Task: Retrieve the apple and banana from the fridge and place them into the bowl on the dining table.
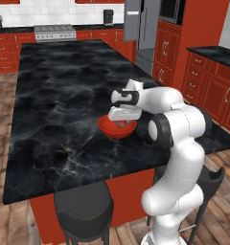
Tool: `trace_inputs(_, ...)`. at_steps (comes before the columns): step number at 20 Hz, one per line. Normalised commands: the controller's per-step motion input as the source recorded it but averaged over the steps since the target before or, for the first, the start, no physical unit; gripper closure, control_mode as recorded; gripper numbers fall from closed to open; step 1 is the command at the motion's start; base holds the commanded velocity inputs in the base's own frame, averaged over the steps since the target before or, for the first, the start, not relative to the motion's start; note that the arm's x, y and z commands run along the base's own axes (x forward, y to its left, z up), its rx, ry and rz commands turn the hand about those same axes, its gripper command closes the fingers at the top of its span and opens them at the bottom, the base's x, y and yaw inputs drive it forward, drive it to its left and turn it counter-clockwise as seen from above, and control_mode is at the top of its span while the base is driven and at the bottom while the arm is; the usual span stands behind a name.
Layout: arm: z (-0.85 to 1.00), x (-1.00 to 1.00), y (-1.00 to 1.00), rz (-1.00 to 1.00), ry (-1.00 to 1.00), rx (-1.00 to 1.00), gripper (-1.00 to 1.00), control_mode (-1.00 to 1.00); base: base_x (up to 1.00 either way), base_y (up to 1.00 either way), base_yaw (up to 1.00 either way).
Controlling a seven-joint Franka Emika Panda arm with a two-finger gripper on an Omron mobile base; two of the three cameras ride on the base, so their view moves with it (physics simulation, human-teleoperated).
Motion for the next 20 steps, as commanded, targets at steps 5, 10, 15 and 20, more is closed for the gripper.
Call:
trace_inputs(5,-0.29,0.46,0.00,0.00,0.04,0.00,1.00,-1.00,0.00,0.00,0.00)
trace_inputs(10,-0.29,0.46,0.01,0.00,0.04,0.00,1.00,-1.00,0.00,0.00,0.00)
trace_inputs(15,-0.27,0.34,0.06,0.00,0.05,0.00,1.00,-1.00,0.00,0.00,0.00)
trace_inputs(20,-0.11,0.23,0.09,-0.02,0.05,0.00,-1.00,-1.00,0.00,0.00,0.00)
